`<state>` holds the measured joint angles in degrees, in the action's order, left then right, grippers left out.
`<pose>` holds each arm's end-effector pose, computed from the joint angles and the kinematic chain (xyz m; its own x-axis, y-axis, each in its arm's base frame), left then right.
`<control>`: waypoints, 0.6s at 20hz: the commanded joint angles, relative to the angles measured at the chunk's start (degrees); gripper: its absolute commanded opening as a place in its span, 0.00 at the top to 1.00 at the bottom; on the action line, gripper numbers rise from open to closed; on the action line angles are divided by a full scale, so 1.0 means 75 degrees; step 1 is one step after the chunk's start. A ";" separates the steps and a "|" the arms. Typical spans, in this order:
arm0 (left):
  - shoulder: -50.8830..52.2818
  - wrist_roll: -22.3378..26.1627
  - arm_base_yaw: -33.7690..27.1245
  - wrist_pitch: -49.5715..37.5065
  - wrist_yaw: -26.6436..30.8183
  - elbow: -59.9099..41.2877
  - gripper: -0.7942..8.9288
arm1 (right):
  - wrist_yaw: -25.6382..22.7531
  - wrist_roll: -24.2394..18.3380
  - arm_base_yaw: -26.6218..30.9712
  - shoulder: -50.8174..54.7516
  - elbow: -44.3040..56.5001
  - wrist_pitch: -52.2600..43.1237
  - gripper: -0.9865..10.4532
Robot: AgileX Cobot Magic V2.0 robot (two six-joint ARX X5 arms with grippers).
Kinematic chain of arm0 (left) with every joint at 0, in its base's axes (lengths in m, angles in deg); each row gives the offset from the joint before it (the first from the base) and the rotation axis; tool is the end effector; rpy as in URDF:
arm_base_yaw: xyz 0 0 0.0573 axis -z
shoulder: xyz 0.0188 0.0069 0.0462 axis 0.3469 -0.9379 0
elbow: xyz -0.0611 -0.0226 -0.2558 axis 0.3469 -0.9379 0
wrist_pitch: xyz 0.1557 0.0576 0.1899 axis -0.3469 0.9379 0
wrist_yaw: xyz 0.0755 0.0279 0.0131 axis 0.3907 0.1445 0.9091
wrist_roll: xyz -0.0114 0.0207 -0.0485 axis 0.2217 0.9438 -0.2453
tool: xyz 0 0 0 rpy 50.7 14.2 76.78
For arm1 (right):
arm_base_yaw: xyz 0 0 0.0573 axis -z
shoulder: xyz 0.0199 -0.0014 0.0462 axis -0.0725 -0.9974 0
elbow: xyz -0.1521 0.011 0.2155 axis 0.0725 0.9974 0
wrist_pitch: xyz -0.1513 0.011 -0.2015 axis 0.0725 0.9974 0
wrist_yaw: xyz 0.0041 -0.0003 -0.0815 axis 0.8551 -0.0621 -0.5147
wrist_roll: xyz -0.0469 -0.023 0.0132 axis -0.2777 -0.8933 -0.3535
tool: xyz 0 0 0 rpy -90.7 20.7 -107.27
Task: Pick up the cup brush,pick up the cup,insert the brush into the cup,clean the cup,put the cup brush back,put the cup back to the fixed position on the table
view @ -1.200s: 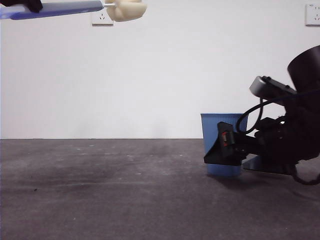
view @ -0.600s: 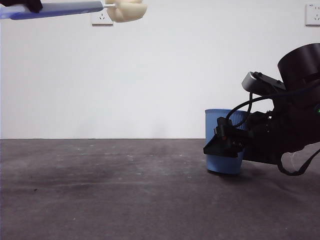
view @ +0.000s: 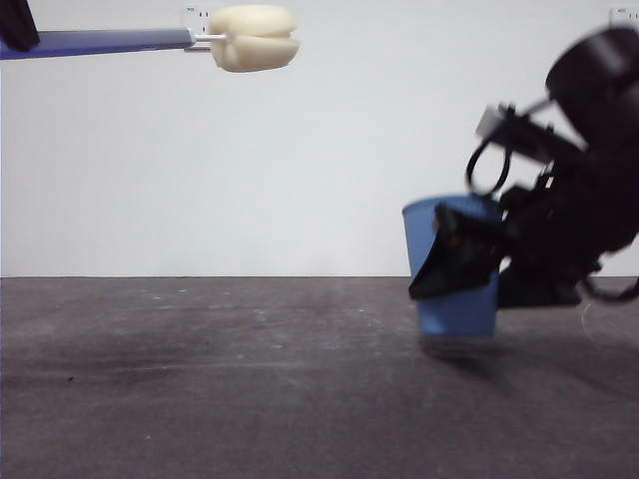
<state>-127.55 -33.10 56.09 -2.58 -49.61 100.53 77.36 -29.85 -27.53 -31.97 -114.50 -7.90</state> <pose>0.1264 -0.0885 0.3318 0.5740 -0.3211 -0.7532 0.5135 0.8577 0.0256 0.2432 0.1115 0.1416 0.6936 0.5208 -0.4977 -0.5252 0.8385 0.1455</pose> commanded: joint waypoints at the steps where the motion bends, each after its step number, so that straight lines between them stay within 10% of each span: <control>1: 0.0020 0.0836 0.0009 0.0000 0.0015 -0.0032 0.93 | -0.0291 -0.0443 -0.0093 0.1201 -0.0169 0.1480 0.92; 8: -0.0169 0.2387 0.0009 0.0571 0.0020 -0.0032 0.93 | -0.2142 -0.2804 -0.0344 0.2611 -0.1967 0.6601 0.92; 12: -0.0379 0.2970 0.0012 0.0682 0.0026 -0.0032 0.93 | -0.3290 -0.4380 -0.0557 0.2611 -0.2261 0.7393 0.92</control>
<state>-130.39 -12.91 56.09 2.62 -49.52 100.53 52.88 -58.33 -31.58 -12.17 -131.07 47.99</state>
